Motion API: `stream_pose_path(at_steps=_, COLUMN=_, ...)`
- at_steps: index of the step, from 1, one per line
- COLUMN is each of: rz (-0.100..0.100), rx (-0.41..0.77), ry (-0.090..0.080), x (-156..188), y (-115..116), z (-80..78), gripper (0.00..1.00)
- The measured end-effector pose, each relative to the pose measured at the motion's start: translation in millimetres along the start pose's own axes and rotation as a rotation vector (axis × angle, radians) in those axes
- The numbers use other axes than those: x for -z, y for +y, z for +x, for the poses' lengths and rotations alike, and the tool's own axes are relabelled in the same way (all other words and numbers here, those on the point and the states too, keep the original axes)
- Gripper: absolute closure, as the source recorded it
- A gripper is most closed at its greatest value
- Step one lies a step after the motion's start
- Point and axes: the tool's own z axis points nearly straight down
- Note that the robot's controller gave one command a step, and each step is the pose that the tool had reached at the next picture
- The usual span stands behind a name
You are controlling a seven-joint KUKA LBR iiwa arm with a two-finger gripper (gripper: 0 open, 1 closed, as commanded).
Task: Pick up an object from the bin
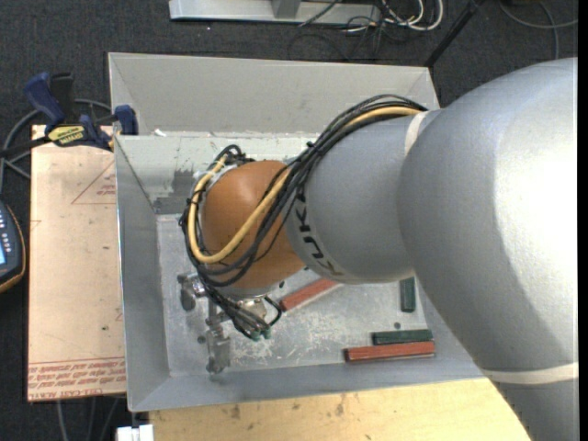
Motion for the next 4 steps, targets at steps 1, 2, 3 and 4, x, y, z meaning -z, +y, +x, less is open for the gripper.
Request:
stream_pose_path(at_steps=1, rz=0.005, rx=-0.033, ry=-0.010, x=37, y=-89, z=-4.5, gripper=0.00)
stream_pose_path(at_steps=2, rz=0.003, rx=0.091, ry=-0.013, x=-33, y=-178, z=-38.9, gripper=0.00)
stream_pose_path(at_steps=3, rz=0.005, rx=0.601, ry=-0.016, x=-29, y=-178, z=-14.2, gripper=0.00)
stream_pose_path(at_steps=4, rz=0.003, rx=0.601, ry=-0.007, x=-30, y=-178, z=-12.2, gripper=1.00)
